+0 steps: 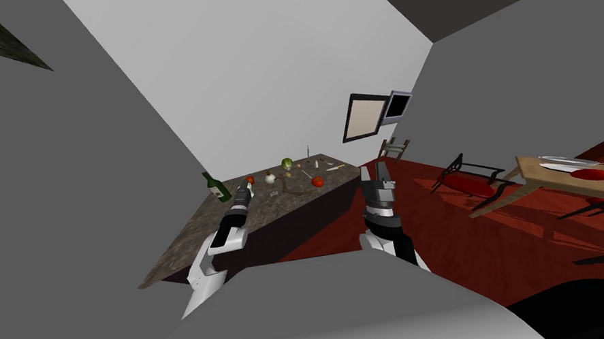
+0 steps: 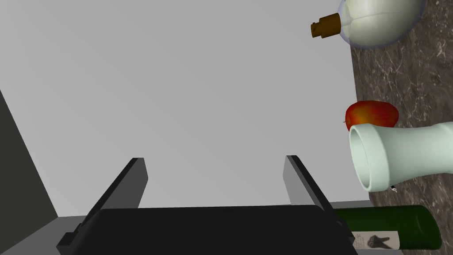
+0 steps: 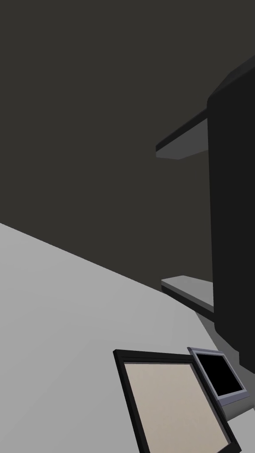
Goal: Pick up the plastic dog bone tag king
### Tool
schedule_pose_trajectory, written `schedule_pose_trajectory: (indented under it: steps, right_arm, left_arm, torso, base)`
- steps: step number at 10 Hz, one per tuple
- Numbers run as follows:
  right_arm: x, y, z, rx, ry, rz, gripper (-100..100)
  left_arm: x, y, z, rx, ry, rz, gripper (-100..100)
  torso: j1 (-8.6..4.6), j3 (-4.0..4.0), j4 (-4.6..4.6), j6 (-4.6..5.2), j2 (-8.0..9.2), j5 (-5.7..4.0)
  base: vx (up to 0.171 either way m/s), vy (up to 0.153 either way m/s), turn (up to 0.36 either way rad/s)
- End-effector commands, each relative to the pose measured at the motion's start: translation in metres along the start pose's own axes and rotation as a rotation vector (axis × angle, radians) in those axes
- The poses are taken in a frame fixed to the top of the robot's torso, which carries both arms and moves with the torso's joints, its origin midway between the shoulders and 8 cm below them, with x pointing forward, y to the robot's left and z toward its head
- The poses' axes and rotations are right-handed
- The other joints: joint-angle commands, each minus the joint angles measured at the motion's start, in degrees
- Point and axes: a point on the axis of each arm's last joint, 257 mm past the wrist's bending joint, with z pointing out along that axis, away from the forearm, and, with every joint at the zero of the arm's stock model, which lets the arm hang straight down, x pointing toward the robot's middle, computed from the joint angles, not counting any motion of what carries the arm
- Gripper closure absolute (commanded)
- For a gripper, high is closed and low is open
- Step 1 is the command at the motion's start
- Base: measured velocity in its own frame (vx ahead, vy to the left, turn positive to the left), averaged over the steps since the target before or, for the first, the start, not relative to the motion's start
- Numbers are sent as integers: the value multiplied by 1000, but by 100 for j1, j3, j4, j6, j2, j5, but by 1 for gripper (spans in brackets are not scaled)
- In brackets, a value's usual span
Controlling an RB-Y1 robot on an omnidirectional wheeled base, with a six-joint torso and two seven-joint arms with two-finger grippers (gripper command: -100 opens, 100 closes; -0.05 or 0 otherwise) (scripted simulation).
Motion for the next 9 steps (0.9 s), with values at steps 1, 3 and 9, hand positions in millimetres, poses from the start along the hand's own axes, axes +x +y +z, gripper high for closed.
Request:
schedule_pose_trajectory:
  steps: [1, 3, 9]
  right_arm:
    - [0, 0, 0, 0, 0, 0, 0]
    - [0, 0, 0, 0, 0, 0, 0]
    - [0, 0, 0, 0, 0, 0, 0]
  left_arm:
    - [-1, 10, 5, -41, 0, -3, -100]
    - [-5, 20, 15, -78, -2, -8, -100]
    - [-13, 57, 31, -223, -12, -25, -100]
  torso:
    - [0, 0, 0, 0, 0, 0]
    - [-6, 0, 0, -2, -1, -1]
    - [-4, -1, 0, 0, -2, -1]
  base:
    - [-14, 17, -42]
    - [-9, 8, -32]
    - [-11, 14, -50]
